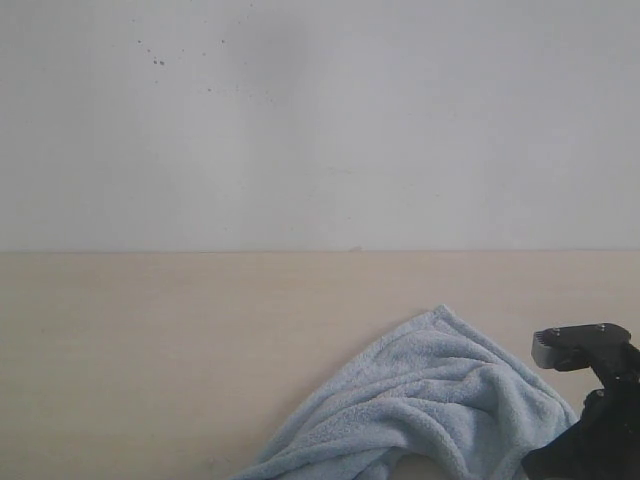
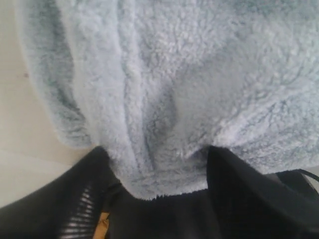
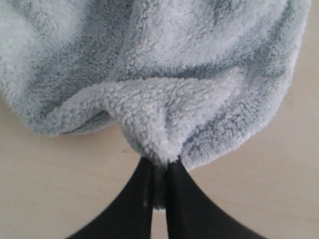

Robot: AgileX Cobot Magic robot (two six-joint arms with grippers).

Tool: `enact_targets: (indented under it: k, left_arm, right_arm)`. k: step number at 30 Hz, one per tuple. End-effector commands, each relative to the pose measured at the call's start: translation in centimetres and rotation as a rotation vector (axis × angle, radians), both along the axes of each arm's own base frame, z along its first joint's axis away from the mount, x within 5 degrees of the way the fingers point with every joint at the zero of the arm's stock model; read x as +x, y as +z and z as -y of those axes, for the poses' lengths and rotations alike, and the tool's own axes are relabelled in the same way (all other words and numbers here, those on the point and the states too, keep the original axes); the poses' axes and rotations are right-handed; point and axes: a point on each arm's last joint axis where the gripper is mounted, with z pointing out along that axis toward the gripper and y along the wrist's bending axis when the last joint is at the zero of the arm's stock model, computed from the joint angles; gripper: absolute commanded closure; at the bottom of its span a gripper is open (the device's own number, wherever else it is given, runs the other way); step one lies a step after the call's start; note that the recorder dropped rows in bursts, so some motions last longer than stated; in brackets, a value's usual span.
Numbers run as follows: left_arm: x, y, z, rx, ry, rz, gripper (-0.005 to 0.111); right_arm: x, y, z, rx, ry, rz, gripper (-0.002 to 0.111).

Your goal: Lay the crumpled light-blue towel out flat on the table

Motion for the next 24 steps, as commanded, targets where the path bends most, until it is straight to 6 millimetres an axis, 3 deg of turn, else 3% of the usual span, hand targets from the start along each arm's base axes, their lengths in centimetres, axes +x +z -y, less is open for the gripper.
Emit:
enact_targets:
  k: [1, 8, 18, 24]
  left_arm:
    - [-0.26, -0.71, 0.36, -0.019, 0.01, -0.058, 0.05]
    - [-0.27, -0.95, 0.36, -0.013, 0.01, -0.072, 0.056]
    - [-0.21, -0.98, 0.3, -0.01, 0.003, -0.066, 0.09]
    - [0.61, -0.24, 0.24, 0.029, -0.014, -0.047, 0.09]
  right_arm:
    - [-0.02, 0.19, -0.02, 0.0, 0.006, 0.01, 0.108]
    - [0.0, 0.2, -0.02, -0.001, 0.006, 0.013, 0.108]
    - [0.01, 0.2, -0.01, -0.001, 0.007, 0.015, 0.108]
    - [-0.01, 0.19, -0.02, -0.001, 0.008, 0.011, 0.108]
